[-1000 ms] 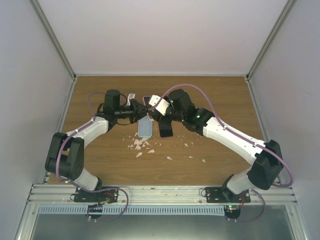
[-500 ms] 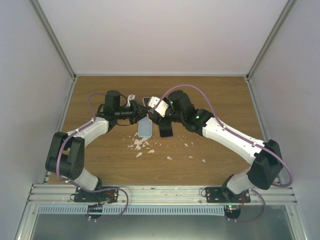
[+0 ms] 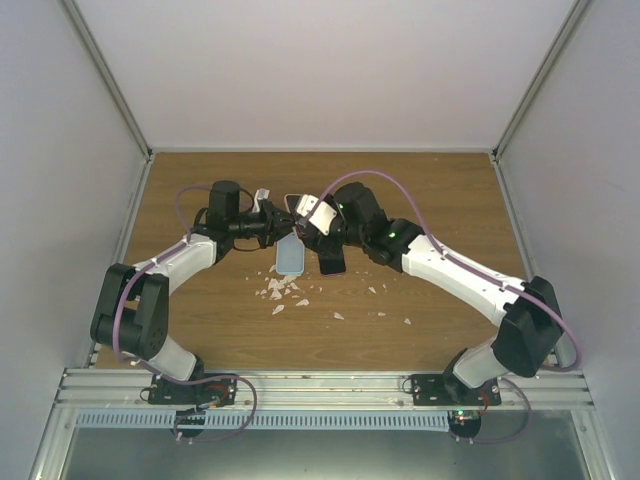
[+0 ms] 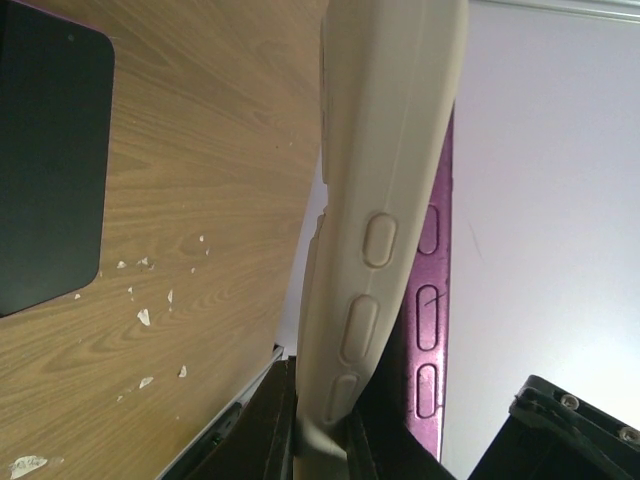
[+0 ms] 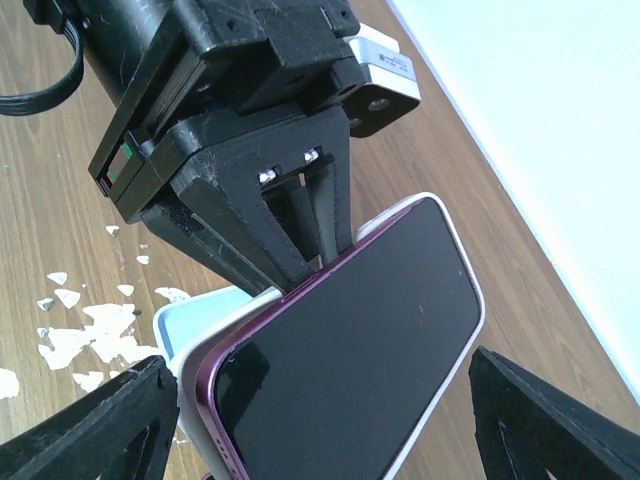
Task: Take the phone out of the phone case
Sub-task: Remove the phone case from the phone.
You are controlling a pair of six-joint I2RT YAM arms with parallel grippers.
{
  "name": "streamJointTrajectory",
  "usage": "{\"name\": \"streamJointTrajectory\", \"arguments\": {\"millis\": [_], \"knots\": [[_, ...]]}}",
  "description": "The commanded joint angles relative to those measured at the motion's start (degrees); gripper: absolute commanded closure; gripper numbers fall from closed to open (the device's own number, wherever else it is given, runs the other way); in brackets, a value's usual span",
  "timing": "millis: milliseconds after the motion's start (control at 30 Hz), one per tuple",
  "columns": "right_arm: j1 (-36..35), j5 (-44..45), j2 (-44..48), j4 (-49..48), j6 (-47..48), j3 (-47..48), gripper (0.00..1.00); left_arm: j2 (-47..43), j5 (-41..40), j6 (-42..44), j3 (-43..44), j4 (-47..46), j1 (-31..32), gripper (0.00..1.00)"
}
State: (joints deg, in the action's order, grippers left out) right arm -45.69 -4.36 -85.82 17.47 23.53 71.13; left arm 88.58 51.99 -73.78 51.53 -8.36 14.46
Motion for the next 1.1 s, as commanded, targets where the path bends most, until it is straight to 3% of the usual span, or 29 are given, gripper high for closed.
{"name": "streamJointTrajectory", "arguments": {"millis": [0,333,700,833,1067], "knots": [[-0.6,0.3,-1.1,-1.7,-0.5,-0.4,0.20,-0.2,0.7,0.3,0.2,-4.8,-0.3,1.00],[-0.8,9.1,-4.1,-4.3,-0.5,0.0,0.22,-0.8,0.6,0.2,-0.1,-4.6,-0.3,1.00],[-0.7,17.4,-3.6,-8.0,1.0,-0.1,0.33,-0.9,-0.2,1.1,-0.2,-3.4,-0.1,1.00],[-1.5,21.7,-2.7,-13.1,6.2,-2.8,0.39,-0.9,0.0,0.4,-0.5,-3.7,-0.1,1.00],[-4.1,27.7,-1.4,-24.2,16.2,-11.2,0.37,-0.3,0.6,-0.5,-0.2,-4.3,0.0,1.00]]}}
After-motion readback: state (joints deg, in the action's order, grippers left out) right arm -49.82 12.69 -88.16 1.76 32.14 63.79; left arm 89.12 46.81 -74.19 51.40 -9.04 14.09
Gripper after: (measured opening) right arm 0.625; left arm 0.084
